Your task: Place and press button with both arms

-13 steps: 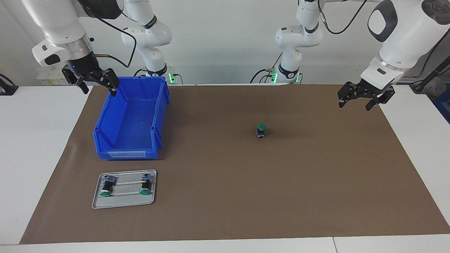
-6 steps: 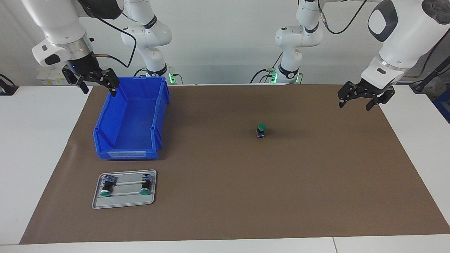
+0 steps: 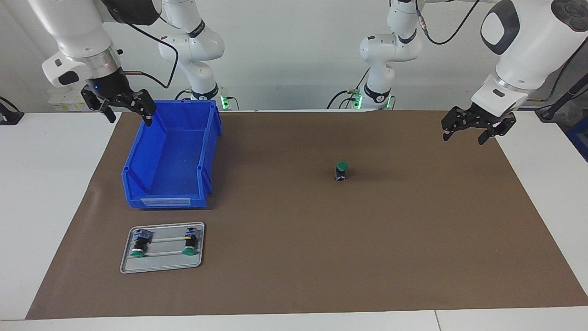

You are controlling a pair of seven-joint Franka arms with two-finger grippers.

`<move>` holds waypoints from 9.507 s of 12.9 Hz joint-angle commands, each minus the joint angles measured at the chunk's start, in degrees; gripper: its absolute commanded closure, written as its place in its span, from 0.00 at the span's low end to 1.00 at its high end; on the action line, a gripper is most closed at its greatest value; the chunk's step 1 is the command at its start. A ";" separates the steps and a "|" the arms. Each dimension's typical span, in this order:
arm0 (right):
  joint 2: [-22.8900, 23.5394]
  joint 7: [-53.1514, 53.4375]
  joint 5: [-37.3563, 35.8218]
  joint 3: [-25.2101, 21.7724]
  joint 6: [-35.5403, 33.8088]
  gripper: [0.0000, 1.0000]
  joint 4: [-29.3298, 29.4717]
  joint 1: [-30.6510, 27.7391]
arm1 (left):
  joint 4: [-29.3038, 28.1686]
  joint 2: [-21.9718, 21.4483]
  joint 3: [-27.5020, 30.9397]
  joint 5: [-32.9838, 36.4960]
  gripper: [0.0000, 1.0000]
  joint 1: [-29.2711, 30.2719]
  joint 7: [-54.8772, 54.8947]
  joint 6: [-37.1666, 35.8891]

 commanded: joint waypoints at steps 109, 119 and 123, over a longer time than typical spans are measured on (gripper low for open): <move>-7.86 -7.20 -0.77 0.83 67.10 1.00 -59.46 -2.09 | -2.36 -2.27 0.05 -0.53 0.00 0.26 -0.39 1.22; -9.88 -2.20 -0.59 0.91 36.66 0.00 -38.42 -1.56 | -2.36 -2.27 0.05 -0.53 0.00 0.26 -0.39 1.22; -8.39 -0.35 -0.50 0.91 21.00 0.00 -23.47 -2.00 | -2.28 -2.27 0.05 -0.53 0.00 0.26 -0.39 1.22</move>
